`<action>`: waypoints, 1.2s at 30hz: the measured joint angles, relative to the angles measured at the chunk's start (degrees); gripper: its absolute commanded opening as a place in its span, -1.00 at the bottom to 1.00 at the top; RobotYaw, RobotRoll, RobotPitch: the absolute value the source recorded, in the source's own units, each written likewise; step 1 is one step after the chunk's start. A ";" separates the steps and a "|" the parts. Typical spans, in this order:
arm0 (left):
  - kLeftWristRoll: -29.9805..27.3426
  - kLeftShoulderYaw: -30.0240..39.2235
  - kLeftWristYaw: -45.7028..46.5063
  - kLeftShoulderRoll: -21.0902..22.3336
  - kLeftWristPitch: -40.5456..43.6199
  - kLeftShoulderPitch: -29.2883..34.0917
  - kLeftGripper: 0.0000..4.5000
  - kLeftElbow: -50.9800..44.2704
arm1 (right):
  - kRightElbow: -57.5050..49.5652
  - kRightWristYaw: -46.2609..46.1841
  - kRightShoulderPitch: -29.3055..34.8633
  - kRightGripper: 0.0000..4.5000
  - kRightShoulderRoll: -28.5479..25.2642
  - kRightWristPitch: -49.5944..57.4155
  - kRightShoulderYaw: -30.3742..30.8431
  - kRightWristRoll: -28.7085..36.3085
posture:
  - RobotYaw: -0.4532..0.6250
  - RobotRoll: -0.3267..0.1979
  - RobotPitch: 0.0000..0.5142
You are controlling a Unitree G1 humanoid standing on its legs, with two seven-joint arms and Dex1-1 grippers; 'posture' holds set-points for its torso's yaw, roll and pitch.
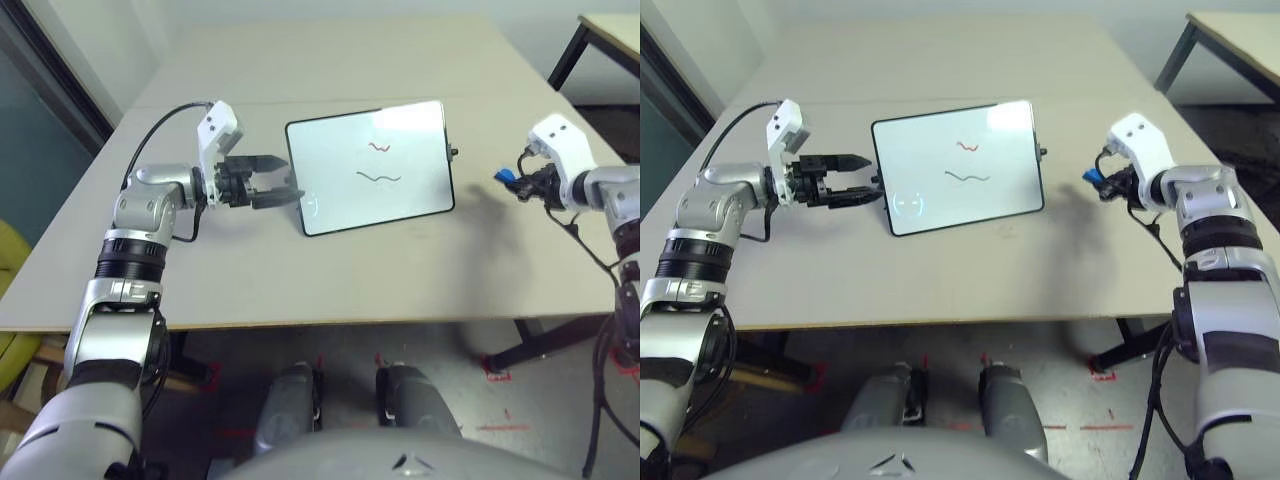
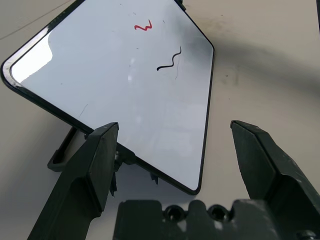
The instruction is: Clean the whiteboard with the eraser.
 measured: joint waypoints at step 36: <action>0.09 0.11 0.38 -0.07 -0.82 -1.32 1.00 1.86 | -11.92 -19.07 -1.38 -0.90 17.74 1.18 15.39 -10.65 | 0.05 0.25 -0.76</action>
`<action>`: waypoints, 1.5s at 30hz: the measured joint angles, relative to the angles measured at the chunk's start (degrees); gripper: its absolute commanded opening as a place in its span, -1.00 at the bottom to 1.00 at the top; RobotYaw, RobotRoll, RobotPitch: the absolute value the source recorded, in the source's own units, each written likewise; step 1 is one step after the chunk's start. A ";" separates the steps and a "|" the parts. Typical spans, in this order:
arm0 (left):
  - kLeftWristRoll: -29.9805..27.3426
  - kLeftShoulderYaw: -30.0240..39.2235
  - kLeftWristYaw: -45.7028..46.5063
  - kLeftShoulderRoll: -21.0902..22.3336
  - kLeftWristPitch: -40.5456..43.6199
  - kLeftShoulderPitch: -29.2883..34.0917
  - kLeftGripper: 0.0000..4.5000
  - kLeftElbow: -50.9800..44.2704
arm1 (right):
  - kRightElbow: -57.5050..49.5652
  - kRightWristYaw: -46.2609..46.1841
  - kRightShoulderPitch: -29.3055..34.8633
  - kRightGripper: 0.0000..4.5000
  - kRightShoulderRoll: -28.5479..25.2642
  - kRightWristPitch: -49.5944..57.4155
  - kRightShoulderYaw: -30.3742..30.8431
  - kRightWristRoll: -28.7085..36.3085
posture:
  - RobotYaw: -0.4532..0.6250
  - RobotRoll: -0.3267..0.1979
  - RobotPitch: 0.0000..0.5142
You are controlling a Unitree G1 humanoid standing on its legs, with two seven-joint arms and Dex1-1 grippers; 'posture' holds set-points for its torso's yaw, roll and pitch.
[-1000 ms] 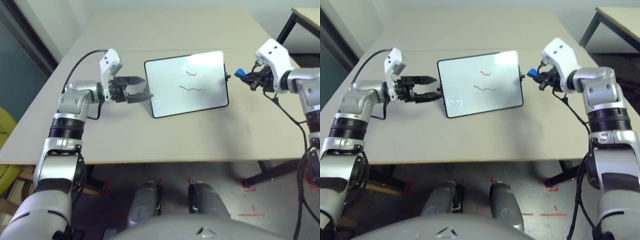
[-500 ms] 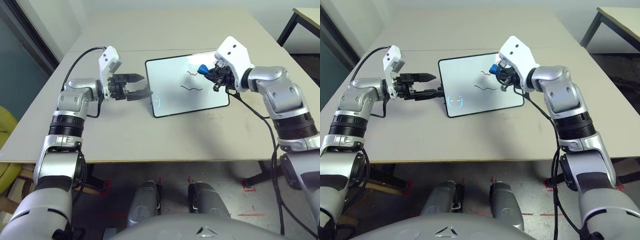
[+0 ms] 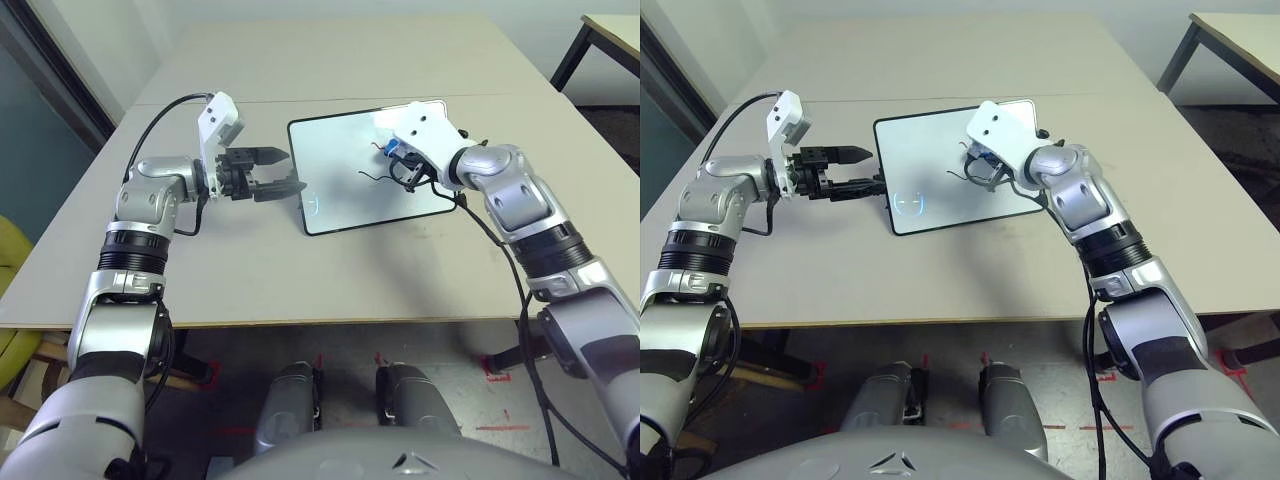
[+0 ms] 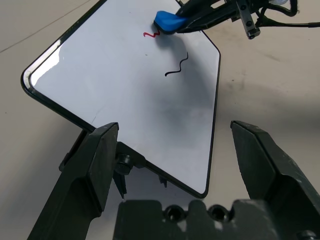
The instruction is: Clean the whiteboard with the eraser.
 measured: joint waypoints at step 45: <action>-0.04 0.01 0.62 -1.06 -0.51 -0.36 1.00 0.44 | 3.88 -1.42 -0.16 -0.93 0.98 -5.87 2.50 -4.64 | 0.00 0.25 -0.80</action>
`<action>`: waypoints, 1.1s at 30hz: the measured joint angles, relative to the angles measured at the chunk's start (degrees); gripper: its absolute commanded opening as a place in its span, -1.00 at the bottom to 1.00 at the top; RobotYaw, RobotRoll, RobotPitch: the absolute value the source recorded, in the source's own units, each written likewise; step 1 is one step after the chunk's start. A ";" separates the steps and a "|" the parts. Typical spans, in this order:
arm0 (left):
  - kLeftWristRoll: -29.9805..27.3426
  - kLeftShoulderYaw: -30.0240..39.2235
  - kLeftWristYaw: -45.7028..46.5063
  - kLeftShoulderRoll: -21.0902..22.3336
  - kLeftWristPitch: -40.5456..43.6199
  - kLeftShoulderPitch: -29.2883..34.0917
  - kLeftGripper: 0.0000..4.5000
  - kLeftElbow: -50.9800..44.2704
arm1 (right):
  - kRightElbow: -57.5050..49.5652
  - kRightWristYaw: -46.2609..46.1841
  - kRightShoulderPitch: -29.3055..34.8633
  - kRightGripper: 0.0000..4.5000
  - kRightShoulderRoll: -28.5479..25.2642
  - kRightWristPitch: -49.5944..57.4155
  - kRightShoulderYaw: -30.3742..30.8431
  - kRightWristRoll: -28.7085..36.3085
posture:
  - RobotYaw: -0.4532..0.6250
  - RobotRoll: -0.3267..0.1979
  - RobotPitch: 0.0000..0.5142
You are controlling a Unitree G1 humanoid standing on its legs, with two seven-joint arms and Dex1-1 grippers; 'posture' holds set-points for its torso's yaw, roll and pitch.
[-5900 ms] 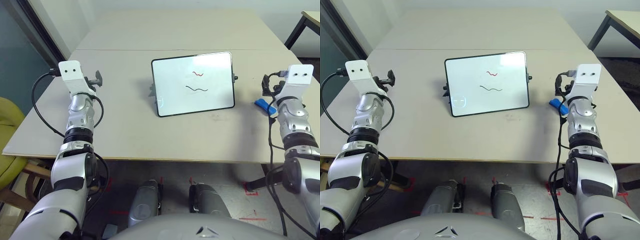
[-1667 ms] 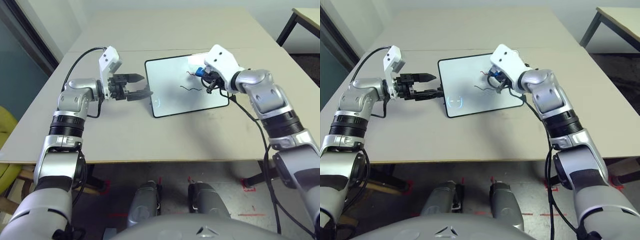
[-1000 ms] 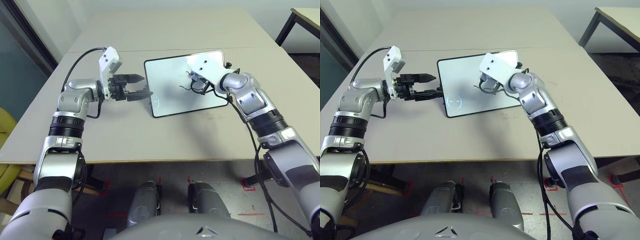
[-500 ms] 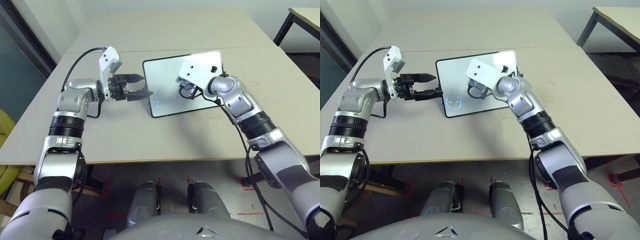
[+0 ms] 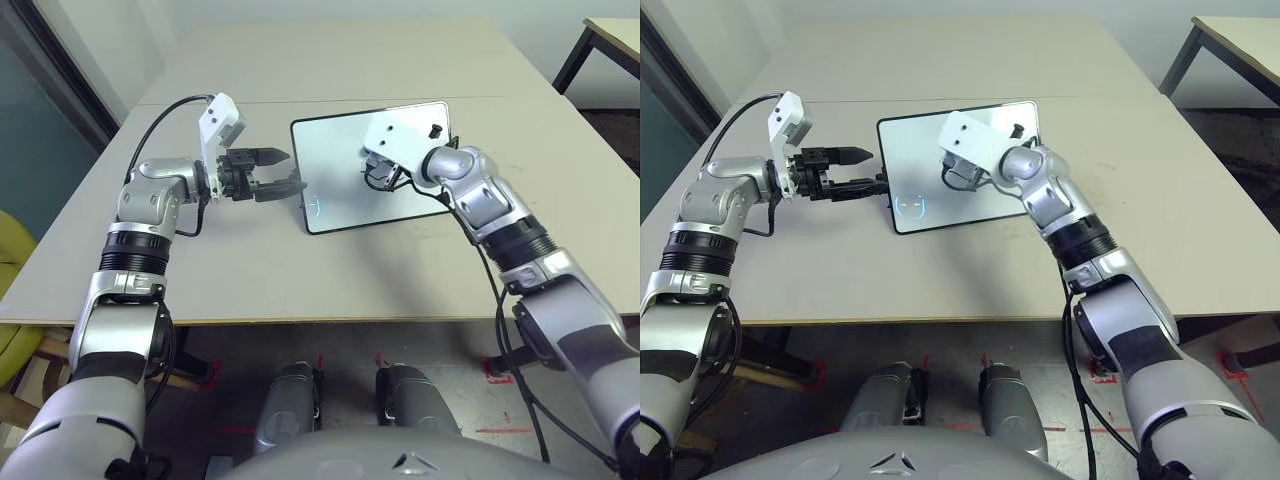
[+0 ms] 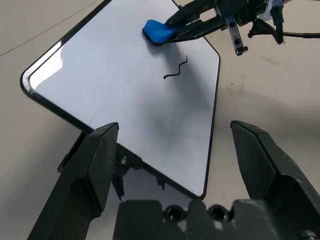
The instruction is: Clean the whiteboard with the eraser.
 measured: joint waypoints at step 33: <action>0.00 0.07 0.45 0.35 -0.15 0.09 1.00 -0.07 | 6.02 0.70 -5.47 -0.94 7.33 -3.23 1.28 -1.93 | 0.08 0.25 -0.82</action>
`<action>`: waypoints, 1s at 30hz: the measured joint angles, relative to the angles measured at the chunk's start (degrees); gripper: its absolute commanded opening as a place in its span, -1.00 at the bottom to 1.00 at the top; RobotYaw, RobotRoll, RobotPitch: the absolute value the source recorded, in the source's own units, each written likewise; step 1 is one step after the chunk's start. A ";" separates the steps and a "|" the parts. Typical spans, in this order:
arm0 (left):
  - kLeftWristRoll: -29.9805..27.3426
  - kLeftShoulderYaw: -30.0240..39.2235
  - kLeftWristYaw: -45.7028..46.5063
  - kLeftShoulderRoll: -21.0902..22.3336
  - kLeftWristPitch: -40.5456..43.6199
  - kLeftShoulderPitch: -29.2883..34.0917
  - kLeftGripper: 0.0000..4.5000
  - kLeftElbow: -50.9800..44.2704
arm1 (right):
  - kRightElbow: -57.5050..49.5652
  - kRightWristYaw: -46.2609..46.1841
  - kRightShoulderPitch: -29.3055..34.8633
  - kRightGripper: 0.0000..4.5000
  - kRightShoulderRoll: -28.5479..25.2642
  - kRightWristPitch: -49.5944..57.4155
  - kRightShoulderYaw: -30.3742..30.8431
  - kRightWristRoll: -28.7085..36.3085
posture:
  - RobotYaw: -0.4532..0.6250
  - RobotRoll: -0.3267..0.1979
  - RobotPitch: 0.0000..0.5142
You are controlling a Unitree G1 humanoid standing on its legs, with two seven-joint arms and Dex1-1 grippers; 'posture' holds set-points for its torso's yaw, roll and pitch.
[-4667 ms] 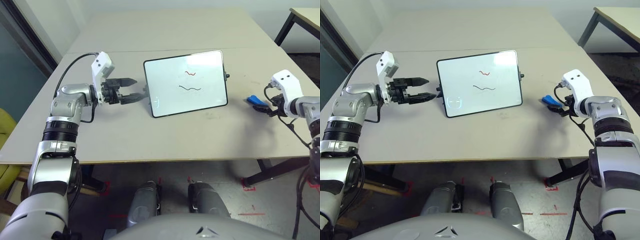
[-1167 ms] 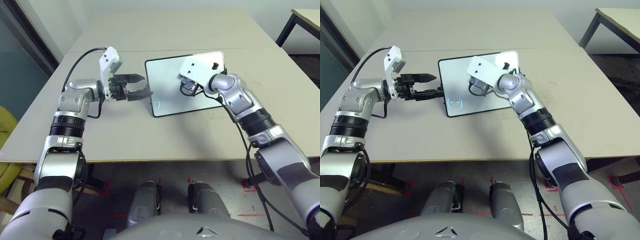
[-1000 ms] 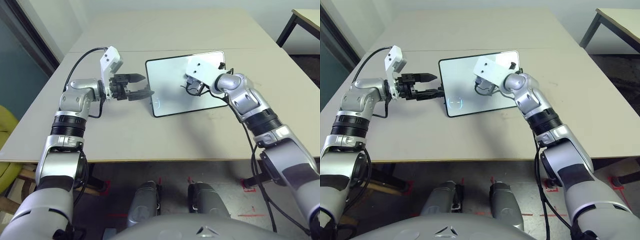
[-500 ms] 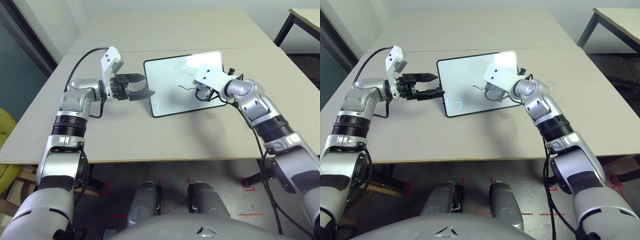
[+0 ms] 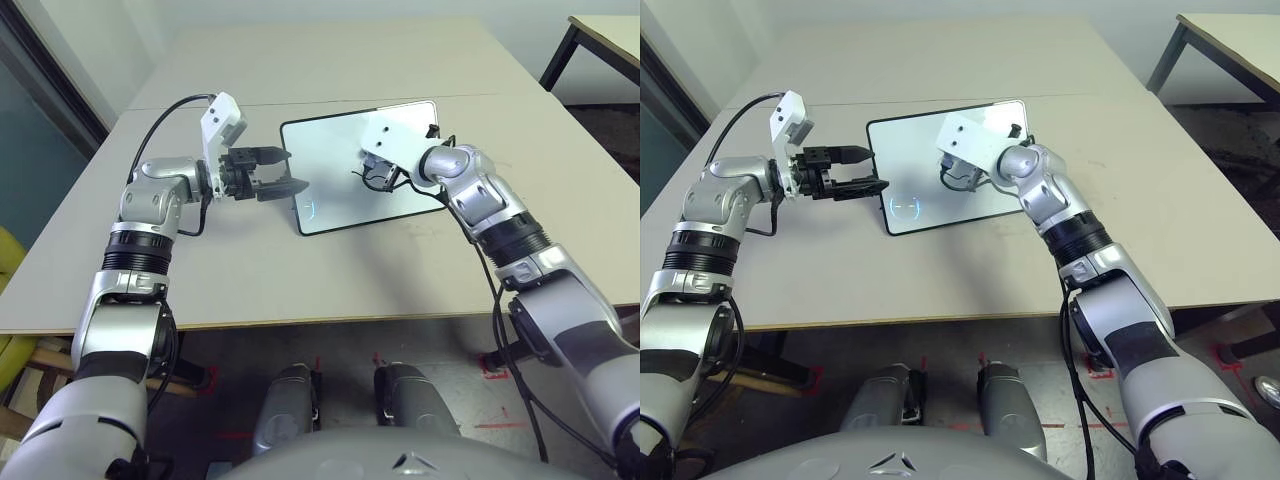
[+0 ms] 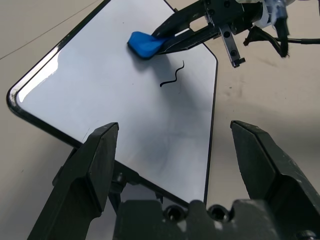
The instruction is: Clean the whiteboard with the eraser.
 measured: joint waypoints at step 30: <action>-0.03 0.32 0.02 0.62 0.50 0.60 1.00 -0.24 | -17.35 7.38 13.26 -0.94 -11.44 7.90 -1.56 0.32 | 0.02 0.25 -0.68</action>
